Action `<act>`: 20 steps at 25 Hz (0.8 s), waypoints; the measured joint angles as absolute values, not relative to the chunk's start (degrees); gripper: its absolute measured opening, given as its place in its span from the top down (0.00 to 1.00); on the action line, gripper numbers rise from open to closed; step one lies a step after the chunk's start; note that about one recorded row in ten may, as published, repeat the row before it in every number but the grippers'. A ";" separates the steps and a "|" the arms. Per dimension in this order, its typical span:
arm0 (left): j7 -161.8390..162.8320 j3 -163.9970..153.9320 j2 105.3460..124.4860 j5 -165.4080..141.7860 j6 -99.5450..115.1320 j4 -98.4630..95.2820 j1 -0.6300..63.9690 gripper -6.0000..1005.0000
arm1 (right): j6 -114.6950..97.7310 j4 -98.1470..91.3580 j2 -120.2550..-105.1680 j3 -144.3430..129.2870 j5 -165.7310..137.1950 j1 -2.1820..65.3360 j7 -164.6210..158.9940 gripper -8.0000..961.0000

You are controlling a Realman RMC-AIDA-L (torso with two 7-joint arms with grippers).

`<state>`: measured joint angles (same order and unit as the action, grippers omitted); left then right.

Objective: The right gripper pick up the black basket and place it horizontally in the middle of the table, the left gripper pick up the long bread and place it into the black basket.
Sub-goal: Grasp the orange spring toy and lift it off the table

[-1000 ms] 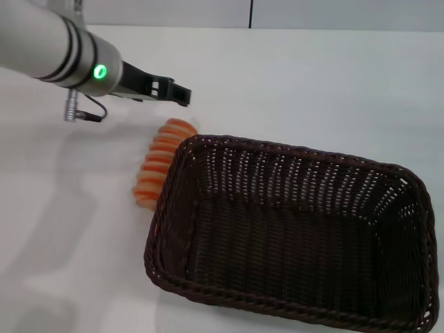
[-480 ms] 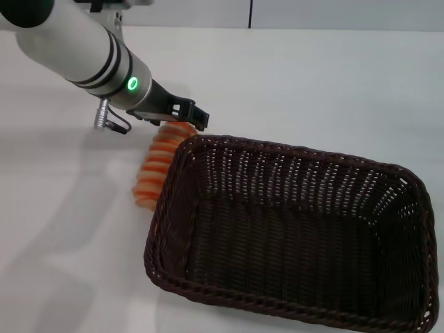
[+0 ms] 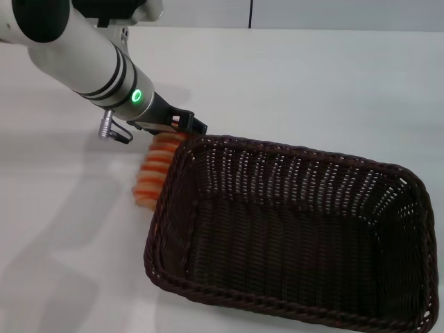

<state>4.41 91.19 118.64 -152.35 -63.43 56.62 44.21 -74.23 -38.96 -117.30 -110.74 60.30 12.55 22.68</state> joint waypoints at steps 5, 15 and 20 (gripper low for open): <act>4.16 90.88 118.65 -151.91 -63.34 55.88 44.65 0.17 | -74.12 -39.09 -117.26 -110.74 59.62 12.79 22.67 0.60; 3.47 89.33 118.51 -152.28 -63.11 54.85 45.06 0.28 | -74.26 -39.89 -117.24 -110.74 59.32 12.78 22.67 0.60; 2.81 88.82 118.43 -152.30 -62.73 55.25 44.73 0.37 | -74.27 -40.09 -117.36 -110.31 58.87 12.48 22.67 0.60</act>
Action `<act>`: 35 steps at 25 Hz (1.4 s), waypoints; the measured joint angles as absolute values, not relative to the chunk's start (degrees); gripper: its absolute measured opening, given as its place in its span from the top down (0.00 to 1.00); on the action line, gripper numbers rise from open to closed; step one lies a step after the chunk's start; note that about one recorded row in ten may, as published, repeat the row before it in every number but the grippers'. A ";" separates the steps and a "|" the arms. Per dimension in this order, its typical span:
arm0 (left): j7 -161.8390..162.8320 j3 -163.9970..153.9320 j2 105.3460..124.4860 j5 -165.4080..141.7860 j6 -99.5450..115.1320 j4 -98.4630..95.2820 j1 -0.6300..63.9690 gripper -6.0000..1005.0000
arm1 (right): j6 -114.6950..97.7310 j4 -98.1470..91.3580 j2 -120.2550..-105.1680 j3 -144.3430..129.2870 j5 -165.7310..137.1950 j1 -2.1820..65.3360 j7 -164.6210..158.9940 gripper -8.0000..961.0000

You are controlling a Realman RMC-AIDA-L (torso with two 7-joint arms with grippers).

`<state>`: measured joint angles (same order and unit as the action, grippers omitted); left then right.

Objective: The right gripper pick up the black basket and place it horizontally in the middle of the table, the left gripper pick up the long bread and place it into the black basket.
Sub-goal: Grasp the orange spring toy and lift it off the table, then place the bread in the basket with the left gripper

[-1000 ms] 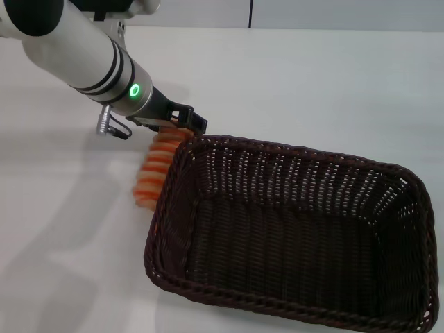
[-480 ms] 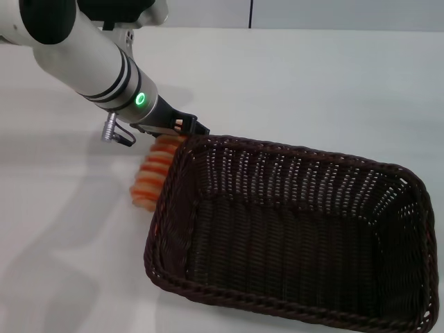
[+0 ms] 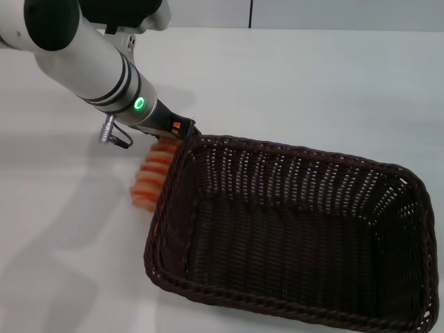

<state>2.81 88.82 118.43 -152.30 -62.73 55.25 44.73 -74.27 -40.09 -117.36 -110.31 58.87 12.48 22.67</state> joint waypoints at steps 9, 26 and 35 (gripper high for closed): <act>-8.82 90.43 118.12 -152.79 -58.92 70.32 40.43 0.46 | -74.07 -40.06 -117.57 -110.09 58.86 12.62 23.06 0.60; -12.69 83.11 118.48 -146.80 -86.57 111.04 36.59 0.59 | -72.87 -39.10 -117.14 -108.53 58.89 14.81 23.34 0.60; -11.40 82.27 118.44 -137.47 -80.92 106.74 29.14 0.61 | -72.85 -39.11 -116.41 -108.45 58.88 16.27 22.95 0.60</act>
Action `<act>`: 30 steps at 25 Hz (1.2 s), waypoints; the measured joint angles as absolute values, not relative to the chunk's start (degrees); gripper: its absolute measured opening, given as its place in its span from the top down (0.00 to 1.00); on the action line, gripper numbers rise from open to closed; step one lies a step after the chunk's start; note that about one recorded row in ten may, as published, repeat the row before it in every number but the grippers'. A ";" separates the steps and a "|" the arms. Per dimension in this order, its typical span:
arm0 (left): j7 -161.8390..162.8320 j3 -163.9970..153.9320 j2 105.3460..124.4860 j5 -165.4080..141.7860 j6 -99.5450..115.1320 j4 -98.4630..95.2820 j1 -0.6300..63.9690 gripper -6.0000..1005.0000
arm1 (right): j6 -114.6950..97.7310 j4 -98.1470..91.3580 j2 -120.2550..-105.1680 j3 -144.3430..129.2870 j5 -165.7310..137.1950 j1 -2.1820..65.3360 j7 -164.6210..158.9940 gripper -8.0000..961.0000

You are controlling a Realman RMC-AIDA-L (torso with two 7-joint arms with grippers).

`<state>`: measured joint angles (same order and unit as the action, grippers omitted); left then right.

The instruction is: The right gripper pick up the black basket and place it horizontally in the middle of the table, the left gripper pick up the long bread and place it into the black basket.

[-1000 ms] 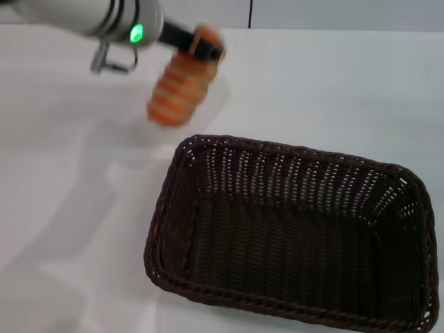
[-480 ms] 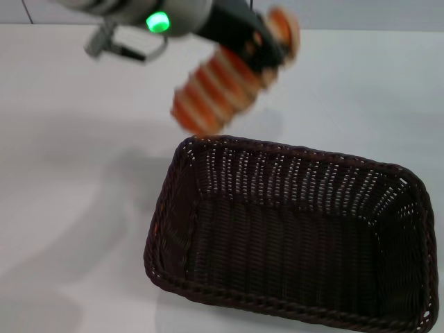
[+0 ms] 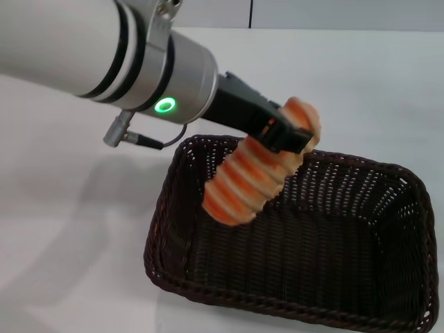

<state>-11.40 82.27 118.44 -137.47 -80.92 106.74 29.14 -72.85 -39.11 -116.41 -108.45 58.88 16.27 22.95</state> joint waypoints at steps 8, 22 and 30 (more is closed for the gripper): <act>-12.21 82.68 118.29 -137.46 -80.26 105.69 27.00 0.34 | -72.86 -39.16 -116.47 -108.07 58.81 17.05 22.91 0.60; -19.28 90.90 118.20 -145.80 -36.08 91.06 14.66 0.13 | -72.69 -40.68 -118.08 -106.90 58.79 16.74 23.14 0.60; -18.28 89.99 117.99 -143.75 2.65 69.92 12.62 0.14 | -69.34 -40.08 -118.41 -105.93 58.80 17.87 23.47 0.60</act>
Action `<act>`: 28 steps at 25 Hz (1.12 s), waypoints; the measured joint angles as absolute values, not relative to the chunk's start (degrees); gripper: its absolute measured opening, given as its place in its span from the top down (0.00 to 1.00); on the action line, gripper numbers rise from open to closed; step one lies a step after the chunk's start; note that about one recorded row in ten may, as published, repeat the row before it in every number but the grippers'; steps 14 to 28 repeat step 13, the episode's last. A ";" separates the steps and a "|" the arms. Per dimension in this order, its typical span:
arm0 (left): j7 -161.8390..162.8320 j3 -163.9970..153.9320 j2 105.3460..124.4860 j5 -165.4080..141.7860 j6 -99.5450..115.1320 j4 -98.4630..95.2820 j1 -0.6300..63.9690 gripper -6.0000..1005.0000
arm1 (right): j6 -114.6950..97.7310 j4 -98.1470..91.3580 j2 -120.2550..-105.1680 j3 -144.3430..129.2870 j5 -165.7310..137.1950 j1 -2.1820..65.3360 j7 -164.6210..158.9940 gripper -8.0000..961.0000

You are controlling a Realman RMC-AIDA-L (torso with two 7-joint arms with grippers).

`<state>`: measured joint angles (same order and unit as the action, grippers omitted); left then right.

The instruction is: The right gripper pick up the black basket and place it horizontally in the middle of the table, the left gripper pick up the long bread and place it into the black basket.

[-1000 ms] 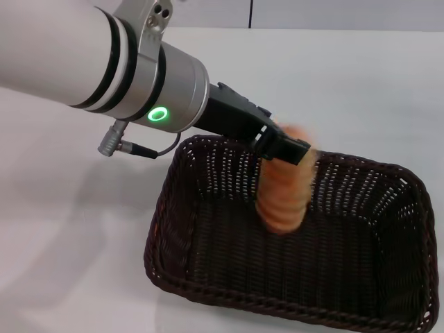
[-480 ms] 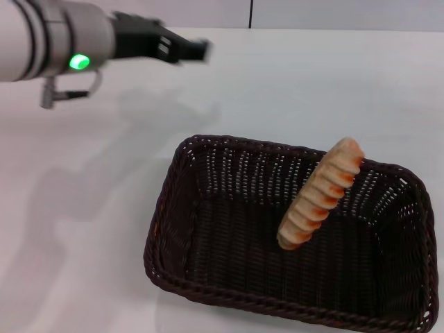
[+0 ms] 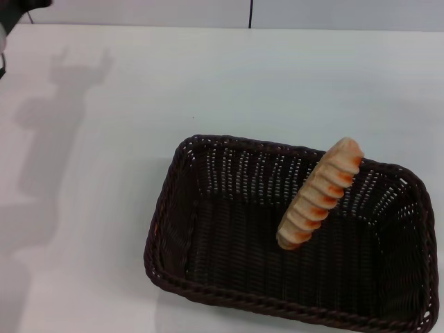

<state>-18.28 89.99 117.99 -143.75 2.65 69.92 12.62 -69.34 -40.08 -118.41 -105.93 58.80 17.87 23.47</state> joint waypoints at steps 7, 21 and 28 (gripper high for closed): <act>-3.80 83.97 117.89 -148.27 32.09 55.54 12.40 0.14 | -66.32 -39.57 -118.17 -104.50 58.80 18.52 23.57 0.60; 9.30 83.36 117.87 -157.17 46.82 44.65 14.41 0.14 | -63.32 -39.21 -117.22 -104.24 58.74 19.03 23.24 0.60; 9.30 83.36 117.87 -157.17 46.82 44.65 14.41 0.14 | -63.32 -39.21 -117.22 -104.24 58.74 19.03 23.24 0.60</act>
